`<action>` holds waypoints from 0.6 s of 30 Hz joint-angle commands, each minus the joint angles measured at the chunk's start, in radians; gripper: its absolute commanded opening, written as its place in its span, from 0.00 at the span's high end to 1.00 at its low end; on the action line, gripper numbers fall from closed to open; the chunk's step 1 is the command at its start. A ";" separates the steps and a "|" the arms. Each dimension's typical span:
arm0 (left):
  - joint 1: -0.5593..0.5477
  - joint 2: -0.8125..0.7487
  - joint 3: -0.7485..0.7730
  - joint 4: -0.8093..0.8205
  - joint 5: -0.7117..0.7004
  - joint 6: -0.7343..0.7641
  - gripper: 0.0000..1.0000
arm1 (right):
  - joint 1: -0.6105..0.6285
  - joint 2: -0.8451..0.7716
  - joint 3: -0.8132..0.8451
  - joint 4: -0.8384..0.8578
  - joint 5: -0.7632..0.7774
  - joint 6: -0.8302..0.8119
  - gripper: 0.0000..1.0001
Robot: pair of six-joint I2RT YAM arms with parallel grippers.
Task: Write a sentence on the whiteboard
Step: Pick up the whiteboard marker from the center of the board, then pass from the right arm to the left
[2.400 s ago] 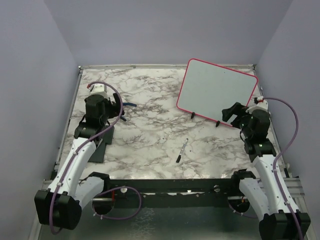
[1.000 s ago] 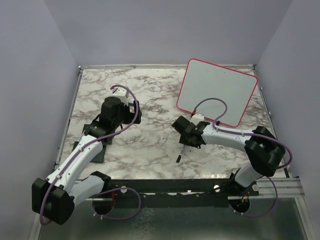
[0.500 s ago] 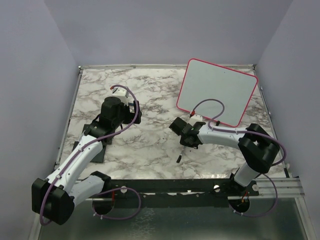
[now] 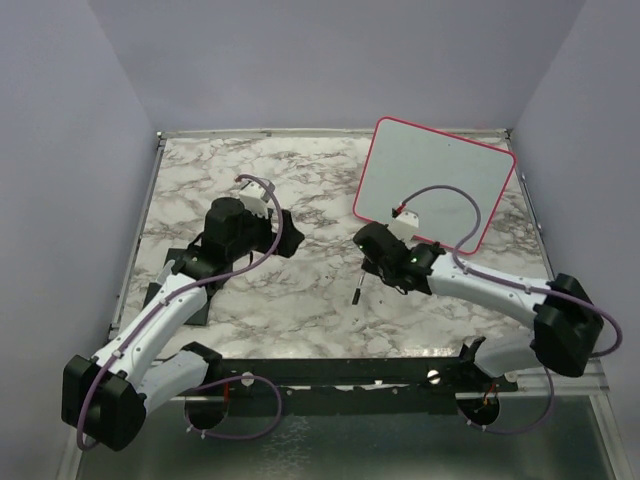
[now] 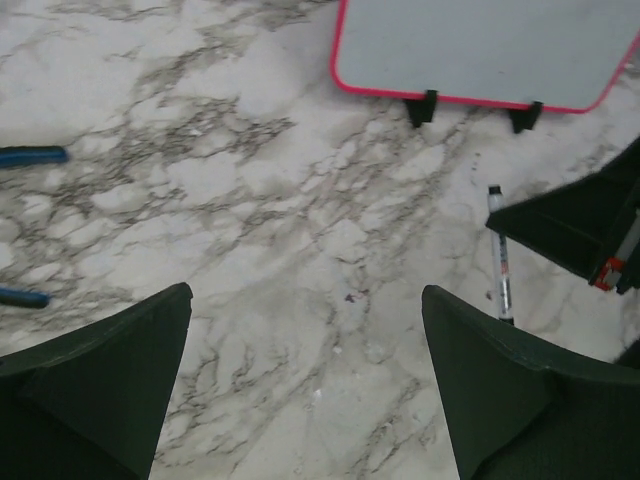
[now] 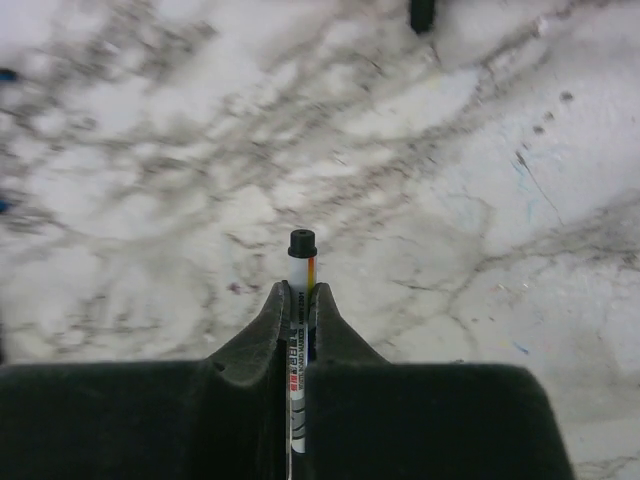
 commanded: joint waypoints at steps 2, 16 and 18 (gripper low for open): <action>-0.026 0.002 -0.071 0.278 0.485 -0.101 0.01 | 0.006 -0.194 -0.031 0.318 0.070 -0.187 0.99; -0.101 0.083 -0.112 0.486 0.698 -0.250 0.07 | 0.008 -0.323 -0.079 0.642 -0.021 -0.273 0.99; -0.103 0.076 -0.119 0.486 0.663 -0.248 0.13 | 0.008 -0.298 -0.038 0.568 0.007 -0.248 0.99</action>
